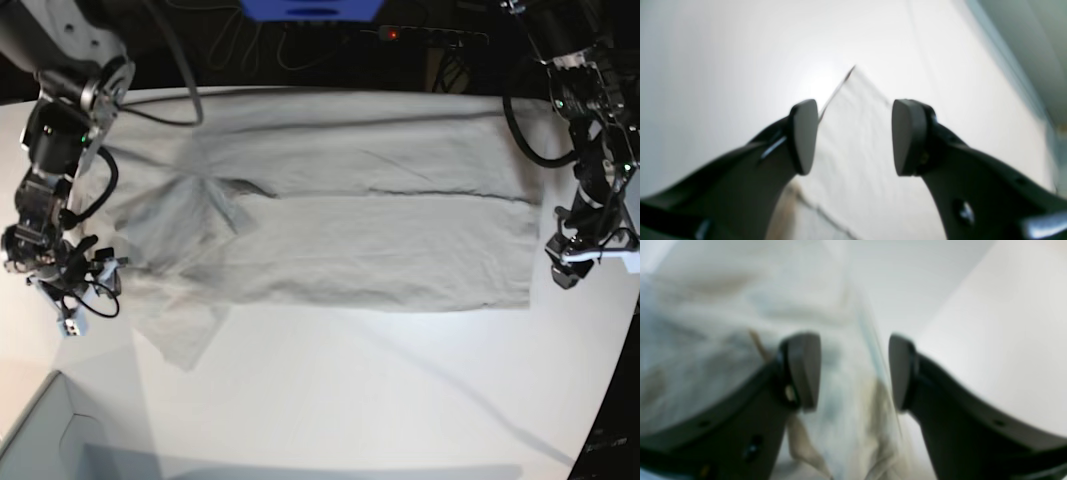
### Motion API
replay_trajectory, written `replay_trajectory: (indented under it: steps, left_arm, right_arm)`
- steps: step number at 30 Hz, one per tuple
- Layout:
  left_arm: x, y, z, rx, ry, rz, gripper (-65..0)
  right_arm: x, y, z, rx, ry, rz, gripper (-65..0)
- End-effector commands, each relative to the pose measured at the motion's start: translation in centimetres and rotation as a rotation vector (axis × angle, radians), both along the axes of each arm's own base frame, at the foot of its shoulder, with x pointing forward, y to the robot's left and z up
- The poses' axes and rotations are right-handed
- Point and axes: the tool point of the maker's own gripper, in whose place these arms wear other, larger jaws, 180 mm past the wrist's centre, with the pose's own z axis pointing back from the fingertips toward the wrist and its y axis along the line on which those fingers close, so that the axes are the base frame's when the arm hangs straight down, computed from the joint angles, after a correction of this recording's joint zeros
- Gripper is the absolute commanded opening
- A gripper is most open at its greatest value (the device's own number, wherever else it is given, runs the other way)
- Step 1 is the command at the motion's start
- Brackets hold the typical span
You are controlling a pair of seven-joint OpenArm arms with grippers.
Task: Layout the t-shirt on the table in an organized manner, then fold the t-shirt properly
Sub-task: 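Move both grippers to the shirt's opposite edge and grasp it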
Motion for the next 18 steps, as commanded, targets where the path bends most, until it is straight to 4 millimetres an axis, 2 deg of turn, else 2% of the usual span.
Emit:
replay_trajectory:
  steps: [1,4,10,13,18]
  left_arm:
    - [0.9,0.7,1.0,0.008,-0.028,0.005,-30.8]
    - [2.5,1.4,0.6,0.024,-0.007,-0.004,-30.8]
    - [5.9,0.4,-1.4,0.081,0.090,-0.090,-30.7]
    - [6.9,0.9,-2.9,0.076,0.148,-0.081,-30.7]
    - [8.3,1.1,-3.5,0.082,0.190,-0.080,-30.6]
  right_arm:
    - [1.7,-1.5,1.7,-0.002,-0.050,-0.010,-30.1]
    - [3.3,-1.2,1.6,0.068,-0.088,-0.009,-28.5]
    - [3.7,-1.6,0.7,0.124,-0.189,-0.058,-28.4]
    - [3.3,-1.4,-0.5,0.147,-0.195,-0.090,-28.4]
    - [3.3,-3.2,-0.6,0.087,-0.248,-0.179,-28.5]
